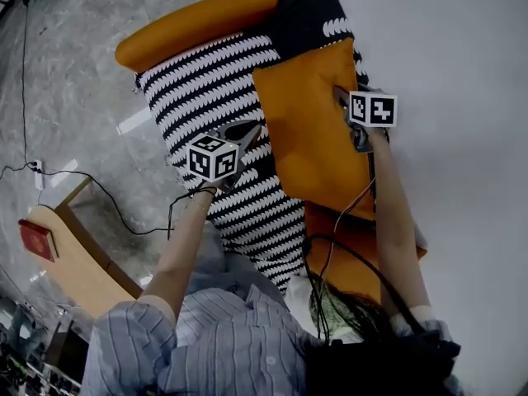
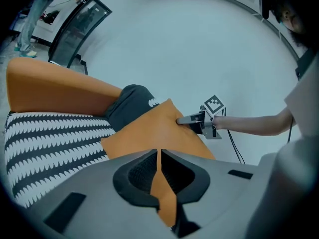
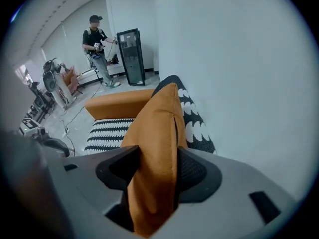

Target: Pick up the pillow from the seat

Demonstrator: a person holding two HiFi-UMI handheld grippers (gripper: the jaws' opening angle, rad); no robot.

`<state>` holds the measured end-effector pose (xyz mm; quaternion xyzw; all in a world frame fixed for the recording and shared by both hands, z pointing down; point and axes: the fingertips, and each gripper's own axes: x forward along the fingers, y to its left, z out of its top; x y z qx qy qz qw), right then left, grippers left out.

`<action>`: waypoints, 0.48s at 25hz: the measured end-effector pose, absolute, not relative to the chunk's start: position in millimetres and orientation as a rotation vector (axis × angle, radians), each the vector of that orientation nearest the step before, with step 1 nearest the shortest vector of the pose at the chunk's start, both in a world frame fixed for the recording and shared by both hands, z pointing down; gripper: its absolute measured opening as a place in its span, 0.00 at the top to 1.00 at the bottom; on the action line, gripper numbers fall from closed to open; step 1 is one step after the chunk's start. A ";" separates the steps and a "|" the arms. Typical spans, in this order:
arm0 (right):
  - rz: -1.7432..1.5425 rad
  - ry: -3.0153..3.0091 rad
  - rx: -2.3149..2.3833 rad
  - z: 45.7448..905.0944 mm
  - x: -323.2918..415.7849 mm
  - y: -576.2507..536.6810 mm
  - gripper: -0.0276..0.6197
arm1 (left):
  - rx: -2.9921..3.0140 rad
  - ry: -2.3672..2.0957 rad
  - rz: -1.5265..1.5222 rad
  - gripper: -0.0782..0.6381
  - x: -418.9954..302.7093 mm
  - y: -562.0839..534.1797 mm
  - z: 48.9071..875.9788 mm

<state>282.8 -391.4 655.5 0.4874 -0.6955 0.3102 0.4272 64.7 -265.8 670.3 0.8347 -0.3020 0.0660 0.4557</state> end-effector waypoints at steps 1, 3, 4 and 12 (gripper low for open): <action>0.768 -1.735 1.227 654.1 281.4 -390.4 0.57 | 2.057 -0.744 0.172 0.87 64.8 -264.7 671.9; 0.761 -1.738 1.240 653.6 281.5 -390.2 0.62 | 2.052 -0.741 0.186 0.84 67.7 -264.9 676.6; 0.763 -1.745 1.245 653.9 282.7 -390.3 0.64 | 2.048 -0.740 0.188 0.83 69.7 -265.8 678.9; 0.821 -1.827 1.293 620.9 289.9 -363.5 0.73 | 2.043 -0.731 0.213 0.69 71.7 -261.0 681.4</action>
